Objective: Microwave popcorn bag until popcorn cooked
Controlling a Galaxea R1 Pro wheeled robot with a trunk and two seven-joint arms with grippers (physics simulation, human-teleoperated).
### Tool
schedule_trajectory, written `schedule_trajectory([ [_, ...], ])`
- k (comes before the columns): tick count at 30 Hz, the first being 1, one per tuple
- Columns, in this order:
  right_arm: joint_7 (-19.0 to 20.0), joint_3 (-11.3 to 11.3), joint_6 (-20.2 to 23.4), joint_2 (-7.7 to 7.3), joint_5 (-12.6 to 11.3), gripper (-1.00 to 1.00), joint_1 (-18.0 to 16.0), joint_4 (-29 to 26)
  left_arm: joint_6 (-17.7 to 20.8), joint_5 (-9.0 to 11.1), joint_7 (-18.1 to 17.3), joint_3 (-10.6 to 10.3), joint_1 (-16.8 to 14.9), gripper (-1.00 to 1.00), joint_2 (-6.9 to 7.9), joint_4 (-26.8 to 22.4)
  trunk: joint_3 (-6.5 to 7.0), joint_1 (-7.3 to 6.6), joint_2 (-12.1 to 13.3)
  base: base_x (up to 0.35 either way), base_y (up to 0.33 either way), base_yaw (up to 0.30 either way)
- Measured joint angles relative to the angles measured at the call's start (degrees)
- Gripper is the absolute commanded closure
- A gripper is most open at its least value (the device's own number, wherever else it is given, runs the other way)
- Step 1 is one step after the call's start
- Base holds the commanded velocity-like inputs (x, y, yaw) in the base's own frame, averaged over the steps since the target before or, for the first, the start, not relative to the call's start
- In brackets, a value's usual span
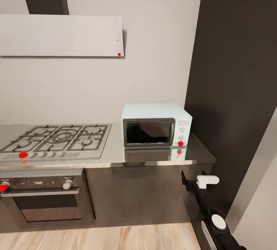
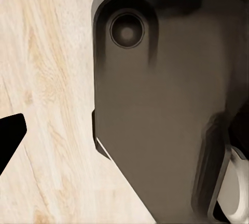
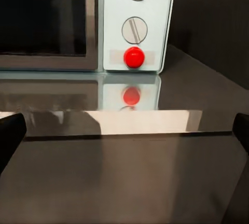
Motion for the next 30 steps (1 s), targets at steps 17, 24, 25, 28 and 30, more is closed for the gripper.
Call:
schedule_trajectory([
  [17,0.0,0.0,6.9,0.00,0.0,-1.00,-0.4,-6.8,0.1,0.0,0.0,0.0,0.0,-1.00,-0.14,0.0,3.06,-3.73,6.8,0.005,0.000,0.000],
  [24,7.8,0.0,8.0,-0.02,0.0,-1.00,-0.4,-7.2,0.1,-0.1,0.0,0.0,0.0,-1.00,-0.14,0.0,4.32,-5.27,9.6,0.000,0.000,0.000],
  [25,8.3,0.0,7.9,-0.05,0.0,-1.00,-0.4,-7.2,0.1,0.0,0.0,0.0,0.0,-1.00,-0.14,0.0,4.50,-5.49,10.0,0.000,0.000,0.000],
  [28,8.9,0.0,7.9,-0.08,0.0,-1.00,-0.4,-7.2,0.1,-0.1,0.0,0.0,0.0,-1.00,-0.14,0.0,5.04,-6.15,11.2,0.000,0.000,0.000],
  [30,9.0,0.0,7.9,-0.09,0.0,-1.00,-0.4,-7.2,0.1,0.0,0.0,0.0,0.0,-1.00,-0.14,0.0,5.40,-6.59,12.0,0.000,0.000,0.000],
])
